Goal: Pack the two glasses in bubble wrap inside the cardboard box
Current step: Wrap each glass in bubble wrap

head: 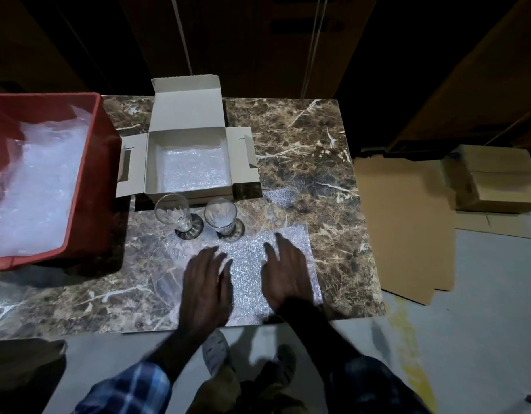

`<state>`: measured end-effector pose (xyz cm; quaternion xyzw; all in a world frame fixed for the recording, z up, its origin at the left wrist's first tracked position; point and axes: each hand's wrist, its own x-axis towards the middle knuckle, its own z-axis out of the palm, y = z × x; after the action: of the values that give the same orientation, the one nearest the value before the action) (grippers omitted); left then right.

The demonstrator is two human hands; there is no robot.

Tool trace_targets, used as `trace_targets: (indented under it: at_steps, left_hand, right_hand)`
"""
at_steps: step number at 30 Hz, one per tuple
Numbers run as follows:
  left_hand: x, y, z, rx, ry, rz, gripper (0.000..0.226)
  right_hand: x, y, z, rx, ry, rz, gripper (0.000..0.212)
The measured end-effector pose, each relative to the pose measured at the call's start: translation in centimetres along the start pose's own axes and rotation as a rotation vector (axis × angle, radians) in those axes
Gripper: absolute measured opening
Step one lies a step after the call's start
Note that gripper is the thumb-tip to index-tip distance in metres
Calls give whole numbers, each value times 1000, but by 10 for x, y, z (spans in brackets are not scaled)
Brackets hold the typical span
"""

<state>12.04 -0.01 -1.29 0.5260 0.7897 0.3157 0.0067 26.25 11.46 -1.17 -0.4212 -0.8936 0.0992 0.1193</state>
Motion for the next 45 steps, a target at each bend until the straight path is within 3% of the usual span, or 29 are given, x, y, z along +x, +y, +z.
trace_targets:
  at_steps: [4, 7, 11, 18, 24, 28, 33, 37, 39, 45]
  left_hand:
    - [-15, 2, 26, 87, -246, 18, 51]
    - [-16, -4, 31, 190, -329, 0, 55]
    - [-15, -5, 27, 263, -354, -49, 60]
    - [-15, -19, 18, 284, -390, -139, 74]
    - [-7, -4, 24, 297, -400, -7, 64]
    - [-7, -2, 27, 293, -435, -18, 64]
    - [-10, -13, 14, 252, -388, -174, 66]
    - [-13, -15, -9, 163, -80, -203, 41]
    - [-15, -12, -15, 86, 17, -303, 30]
    - [1, 2, -13, 12, -80, -573, 38]
  right_hand:
    - [-6, -15, 34, -2, -215, -117, 55]
    - [-12, -4, 40, -11, -224, -131, 58]
    - [-13, 20, 32, -21, -185, -90, 65]
    - [-20, 54, 14, -65, -165, 143, 76]
    - [-5, 31, 16, -45, -184, 3, 68]
    - [-6, 41, 19, -80, -233, 33, 67]
    - [-12, 67, 9, -128, -203, 139, 76]
    - [-13, 56, -3, -62, -213, 45, 73]
    - [-17, 41, -5, -13, -223, -58, 68]
    - [-36, 33, 13, 8, -293, -120, 64]
